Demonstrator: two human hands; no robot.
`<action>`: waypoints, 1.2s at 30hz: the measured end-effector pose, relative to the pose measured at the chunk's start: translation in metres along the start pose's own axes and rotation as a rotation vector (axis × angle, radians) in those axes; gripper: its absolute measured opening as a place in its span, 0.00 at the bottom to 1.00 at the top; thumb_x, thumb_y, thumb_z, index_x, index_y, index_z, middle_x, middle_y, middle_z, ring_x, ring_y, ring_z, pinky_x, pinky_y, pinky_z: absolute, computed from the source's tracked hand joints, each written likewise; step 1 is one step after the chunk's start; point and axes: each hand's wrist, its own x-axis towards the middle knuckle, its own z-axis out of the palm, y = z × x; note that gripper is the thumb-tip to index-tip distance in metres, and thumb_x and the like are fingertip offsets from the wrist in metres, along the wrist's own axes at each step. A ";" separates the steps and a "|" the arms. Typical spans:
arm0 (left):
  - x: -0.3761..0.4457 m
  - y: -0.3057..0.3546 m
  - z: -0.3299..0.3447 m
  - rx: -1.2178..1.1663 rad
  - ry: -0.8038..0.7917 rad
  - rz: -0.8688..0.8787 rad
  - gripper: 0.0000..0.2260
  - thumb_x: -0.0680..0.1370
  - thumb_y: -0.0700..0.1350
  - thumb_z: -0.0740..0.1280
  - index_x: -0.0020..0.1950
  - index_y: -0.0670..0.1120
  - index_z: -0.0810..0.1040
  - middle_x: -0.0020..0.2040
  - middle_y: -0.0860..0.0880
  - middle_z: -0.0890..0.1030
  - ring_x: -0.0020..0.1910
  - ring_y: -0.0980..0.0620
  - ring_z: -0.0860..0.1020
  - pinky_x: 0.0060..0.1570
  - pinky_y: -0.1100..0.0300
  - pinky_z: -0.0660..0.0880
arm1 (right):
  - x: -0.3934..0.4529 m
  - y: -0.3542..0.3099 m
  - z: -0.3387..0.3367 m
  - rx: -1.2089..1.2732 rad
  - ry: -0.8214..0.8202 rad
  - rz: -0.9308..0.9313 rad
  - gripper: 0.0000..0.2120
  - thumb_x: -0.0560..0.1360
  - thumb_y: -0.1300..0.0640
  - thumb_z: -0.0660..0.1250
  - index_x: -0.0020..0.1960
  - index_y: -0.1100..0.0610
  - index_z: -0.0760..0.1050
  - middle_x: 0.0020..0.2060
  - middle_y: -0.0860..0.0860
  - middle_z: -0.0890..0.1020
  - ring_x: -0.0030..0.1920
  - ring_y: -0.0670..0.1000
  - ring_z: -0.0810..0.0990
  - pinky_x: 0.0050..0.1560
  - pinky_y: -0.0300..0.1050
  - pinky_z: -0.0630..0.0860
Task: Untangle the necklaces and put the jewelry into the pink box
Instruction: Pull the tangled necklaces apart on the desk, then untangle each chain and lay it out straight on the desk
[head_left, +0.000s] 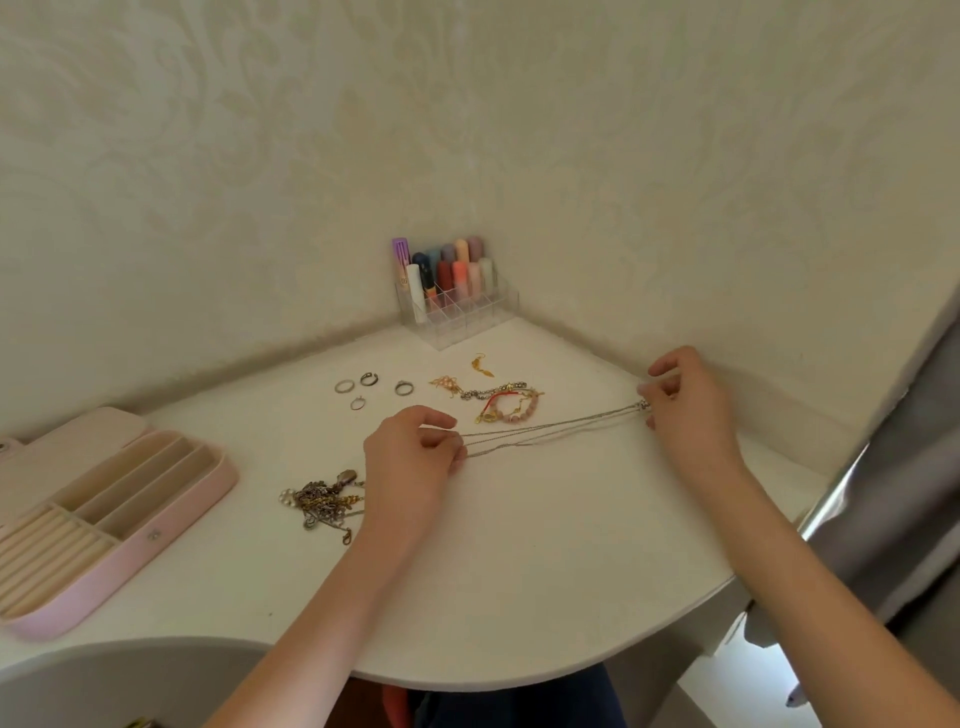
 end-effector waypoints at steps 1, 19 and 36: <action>-0.002 0.002 0.001 0.063 0.008 0.038 0.06 0.72 0.36 0.70 0.43 0.47 0.81 0.35 0.52 0.83 0.36 0.58 0.81 0.38 0.73 0.72 | 0.000 0.002 0.002 -0.116 -0.012 -0.046 0.09 0.75 0.69 0.62 0.49 0.57 0.69 0.38 0.57 0.77 0.34 0.50 0.76 0.32 0.43 0.67; -0.001 -0.011 0.007 0.604 0.001 0.530 0.10 0.79 0.40 0.62 0.53 0.38 0.81 0.51 0.40 0.82 0.53 0.40 0.78 0.52 0.51 0.73 | -0.001 -0.003 0.009 -0.763 0.005 -0.149 0.11 0.77 0.67 0.57 0.56 0.62 0.74 0.52 0.59 0.78 0.53 0.61 0.75 0.41 0.48 0.69; -0.032 -0.015 0.000 0.768 -0.472 0.329 0.31 0.79 0.64 0.45 0.77 0.49 0.52 0.79 0.49 0.45 0.77 0.52 0.39 0.74 0.47 0.37 | -0.022 0.008 0.010 -0.859 -0.415 -0.077 0.29 0.81 0.42 0.42 0.78 0.54 0.48 0.78 0.50 0.50 0.77 0.50 0.46 0.75 0.55 0.48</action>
